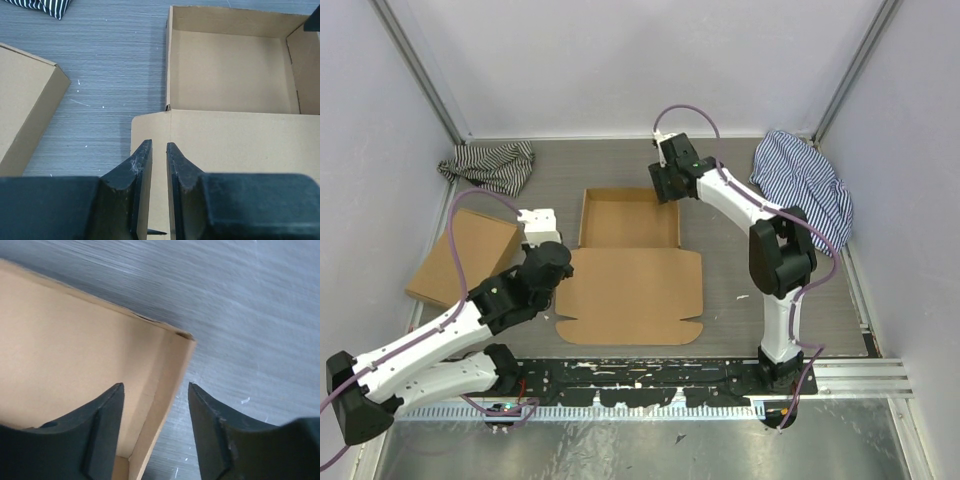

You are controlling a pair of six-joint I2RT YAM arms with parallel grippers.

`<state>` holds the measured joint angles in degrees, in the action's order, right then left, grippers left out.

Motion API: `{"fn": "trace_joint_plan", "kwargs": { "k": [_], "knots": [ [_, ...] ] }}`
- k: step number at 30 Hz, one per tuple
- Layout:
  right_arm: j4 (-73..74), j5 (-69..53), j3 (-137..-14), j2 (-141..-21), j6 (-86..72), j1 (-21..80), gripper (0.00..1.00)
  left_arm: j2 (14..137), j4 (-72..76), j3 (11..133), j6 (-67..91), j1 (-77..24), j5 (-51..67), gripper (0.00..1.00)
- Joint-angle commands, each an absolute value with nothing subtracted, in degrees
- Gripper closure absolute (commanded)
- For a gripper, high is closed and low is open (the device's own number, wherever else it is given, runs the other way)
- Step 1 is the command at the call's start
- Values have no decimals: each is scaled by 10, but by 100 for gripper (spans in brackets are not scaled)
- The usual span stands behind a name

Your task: Fold the paper box

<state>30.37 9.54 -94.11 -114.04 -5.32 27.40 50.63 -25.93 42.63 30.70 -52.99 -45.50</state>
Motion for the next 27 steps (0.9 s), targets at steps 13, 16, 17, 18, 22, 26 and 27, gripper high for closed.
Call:
{"fn": "trace_joint_plan", "kwargs": {
  "k": [13, 16, 17, 18, 22, 26, 27],
  "knots": [
    [289, -114, -1170, -1280, 252, 288, 35, 477, -296, 434, 321, -530, -450, 74],
    [274, -126, -1182, -1302, 257, 288, 36, 474, -303, 435, 322, -530, -448, 74],
    [269, -128, -1186, -1307, 258, 288, 36, 475, -307, 434, 322, -530, -448, 74],
    [267, -133, -1194, -1315, 259, 288, 36, 473, -310, 434, 322, -531, -449, 74],
    [285, -147, -1226, -1341, 268, 288, 36, 475, -316, 431, 324, -530, -453, 74],
    [304, -160, -1237, -1359, 278, 288, 36, 476, -320, 426, 332, -530, -456, 74],
    [308, -164, -1237, -1363, 280, 288, 36, 476, -320, 425, 333, -530, -455, 74]
  ]
}}
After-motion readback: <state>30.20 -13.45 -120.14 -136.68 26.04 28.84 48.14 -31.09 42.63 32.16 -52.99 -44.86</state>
